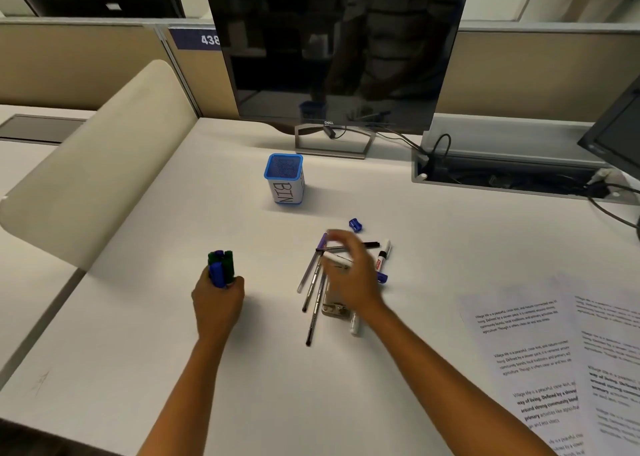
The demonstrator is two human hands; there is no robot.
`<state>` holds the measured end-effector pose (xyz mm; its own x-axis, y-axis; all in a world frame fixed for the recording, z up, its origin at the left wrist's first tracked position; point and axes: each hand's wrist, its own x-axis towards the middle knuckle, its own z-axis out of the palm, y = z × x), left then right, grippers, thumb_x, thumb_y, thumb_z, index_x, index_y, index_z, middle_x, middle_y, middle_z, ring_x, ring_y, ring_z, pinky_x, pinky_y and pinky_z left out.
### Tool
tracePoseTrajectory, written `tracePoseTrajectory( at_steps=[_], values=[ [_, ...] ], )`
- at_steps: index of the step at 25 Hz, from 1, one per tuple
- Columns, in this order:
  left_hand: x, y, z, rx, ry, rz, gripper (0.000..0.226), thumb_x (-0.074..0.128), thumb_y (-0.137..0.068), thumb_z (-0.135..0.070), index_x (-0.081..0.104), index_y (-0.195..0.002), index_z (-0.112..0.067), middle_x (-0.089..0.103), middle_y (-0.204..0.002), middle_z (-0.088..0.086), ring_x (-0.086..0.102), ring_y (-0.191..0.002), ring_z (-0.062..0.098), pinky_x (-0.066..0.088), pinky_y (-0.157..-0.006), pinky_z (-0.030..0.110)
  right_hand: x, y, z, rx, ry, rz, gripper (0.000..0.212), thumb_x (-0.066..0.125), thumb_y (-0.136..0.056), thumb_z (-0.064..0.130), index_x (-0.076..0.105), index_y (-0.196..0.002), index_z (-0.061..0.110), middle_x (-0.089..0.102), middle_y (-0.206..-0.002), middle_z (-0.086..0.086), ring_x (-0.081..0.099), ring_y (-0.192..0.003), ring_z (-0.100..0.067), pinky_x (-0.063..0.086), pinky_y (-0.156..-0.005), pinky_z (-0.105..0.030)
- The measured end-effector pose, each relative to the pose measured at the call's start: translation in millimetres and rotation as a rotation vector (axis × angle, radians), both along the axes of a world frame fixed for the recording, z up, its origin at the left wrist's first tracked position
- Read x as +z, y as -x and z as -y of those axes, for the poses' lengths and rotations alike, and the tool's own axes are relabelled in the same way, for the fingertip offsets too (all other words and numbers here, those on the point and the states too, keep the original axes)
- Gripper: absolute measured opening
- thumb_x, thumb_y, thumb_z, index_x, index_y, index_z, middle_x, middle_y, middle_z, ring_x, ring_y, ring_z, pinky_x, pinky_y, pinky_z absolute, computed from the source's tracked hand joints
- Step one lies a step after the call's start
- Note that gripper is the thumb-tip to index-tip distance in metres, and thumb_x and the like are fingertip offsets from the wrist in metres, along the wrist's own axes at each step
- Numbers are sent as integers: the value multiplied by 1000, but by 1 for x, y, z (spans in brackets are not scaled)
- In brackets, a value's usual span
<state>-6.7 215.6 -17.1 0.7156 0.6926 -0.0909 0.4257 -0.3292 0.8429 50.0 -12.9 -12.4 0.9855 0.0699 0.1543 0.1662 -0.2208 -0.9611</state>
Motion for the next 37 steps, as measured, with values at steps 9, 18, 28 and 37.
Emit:
tracePoseTrajectory(
  at_steps=[9, 18, 28, 37],
  values=[
    [-6, -47, -101, -79, -485, -518, 39, 63, -82, -10, 45, -116, -2, 59, -100, 22, 56, -86, 39, 40, -72, 40, -60, -36, 131, -675, 334, -32, 28, 52, -90, 1, 56, -112, 17, 64, -109, -4, 60, -103, -24, 48, -90, -34],
    [-10, -106, -165, -120, -646, -512, 45, 65, -81, -6, 39, -118, -4, 61, -96, 22, 57, -77, 40, 42, -67, 44, -63, -46, 121, -604, 683, -17, 19, 57, -89, 9, 56, -108, 14, 63, -101, -6, 54, -97, -27, 43, -85, -39],
    [-26, -90, -173, -74, -691, -438, 77, 58, -83, -68, 46, -122, -3, 53, -120, 19, 48, -115, 39, 38, -92, 58, -66, -48, 121, -596, 720, -2, 19, 59, -88, 11, 56, -106, 13, 61, -99, -7, 53, -95, -28, 44, -83, -42],
    [-31, -78, -174, -175, -806, -446, 74, 47, -88, -66, 45, -127, -3, 54, -118, 22, 50, -109, 43, 40, -85, 59, -67, -48, 121, -597, 720, 9, 19, 59, -88, 12, 56, -107, 13, 61, -100, -7, 53, -95, -28, 44, -83, -41]
  ],
)
